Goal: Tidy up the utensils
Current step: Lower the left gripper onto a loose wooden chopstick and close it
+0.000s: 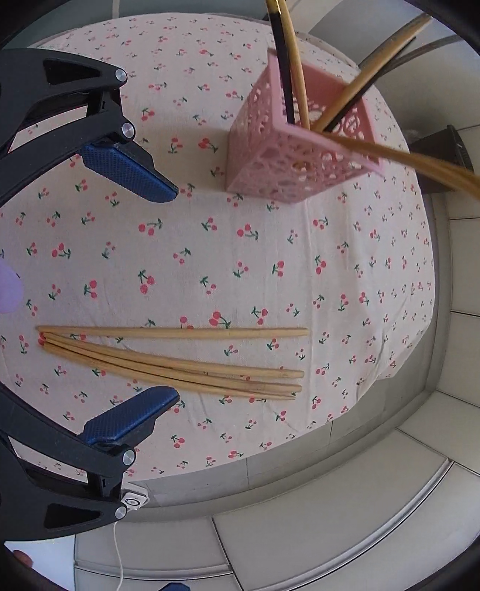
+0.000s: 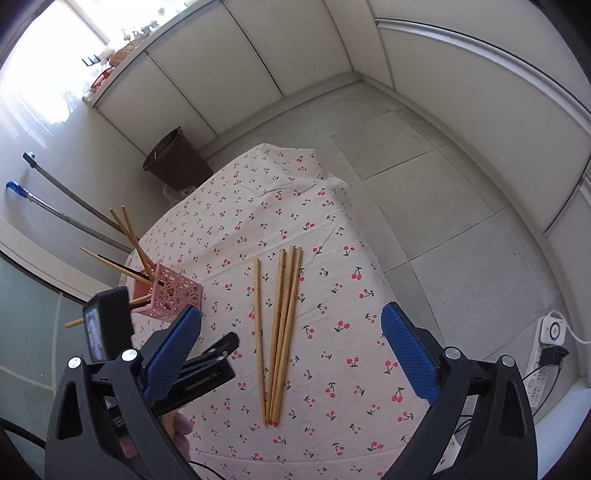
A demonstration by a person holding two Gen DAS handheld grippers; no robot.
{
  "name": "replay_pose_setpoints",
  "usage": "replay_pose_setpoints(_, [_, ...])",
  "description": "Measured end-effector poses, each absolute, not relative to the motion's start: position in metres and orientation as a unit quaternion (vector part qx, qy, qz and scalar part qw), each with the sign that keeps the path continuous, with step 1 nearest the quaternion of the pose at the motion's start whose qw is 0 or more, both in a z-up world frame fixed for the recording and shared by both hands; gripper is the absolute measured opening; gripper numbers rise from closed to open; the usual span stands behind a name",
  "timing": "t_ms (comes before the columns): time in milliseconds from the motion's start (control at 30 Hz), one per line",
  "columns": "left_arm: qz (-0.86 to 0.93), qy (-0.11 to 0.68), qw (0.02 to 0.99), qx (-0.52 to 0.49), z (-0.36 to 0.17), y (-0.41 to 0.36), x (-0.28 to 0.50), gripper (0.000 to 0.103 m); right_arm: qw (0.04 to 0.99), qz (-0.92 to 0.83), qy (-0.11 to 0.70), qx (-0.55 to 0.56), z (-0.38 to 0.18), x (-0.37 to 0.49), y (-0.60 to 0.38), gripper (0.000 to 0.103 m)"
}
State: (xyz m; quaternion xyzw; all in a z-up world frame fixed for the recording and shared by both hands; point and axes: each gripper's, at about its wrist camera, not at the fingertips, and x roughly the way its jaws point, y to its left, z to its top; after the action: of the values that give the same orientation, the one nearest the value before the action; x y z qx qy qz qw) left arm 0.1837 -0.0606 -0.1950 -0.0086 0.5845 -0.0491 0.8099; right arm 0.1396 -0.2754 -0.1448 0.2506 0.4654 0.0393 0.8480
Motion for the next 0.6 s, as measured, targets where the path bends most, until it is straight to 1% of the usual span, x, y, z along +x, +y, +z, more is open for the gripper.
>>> replay_pose_setpoints(233, [-0.06,0.578,0.813,0.037,-0.204,-0.101,0.211,0.096,0.834,0.046,0.459,0.303,-0.141,0.142,-0.299,0.095])
replay_pose_setpoints(467, [-0.062,0.574,0.816,0.02,-0.203,-0.11,0.25,0.096,0.814,0.051,0.468,0.341,-0.151,0.147,-0.311,0.095])
replay_pose_setpoints(567, [-0.051,0.569,0.82,0.034,-0.21,-0.108,0.265,0.091,0.808,0.049,0.472,0.35,-0.156,0.15,-0.313,0.095])
replay_pose_setpoints(600, [-0.054,0.573,0.817,0.039,-0.214,-0.108,0.268,0.085,0.806,0.048,0.474,0.351,-0.158,0.151,-0.314,0.095])
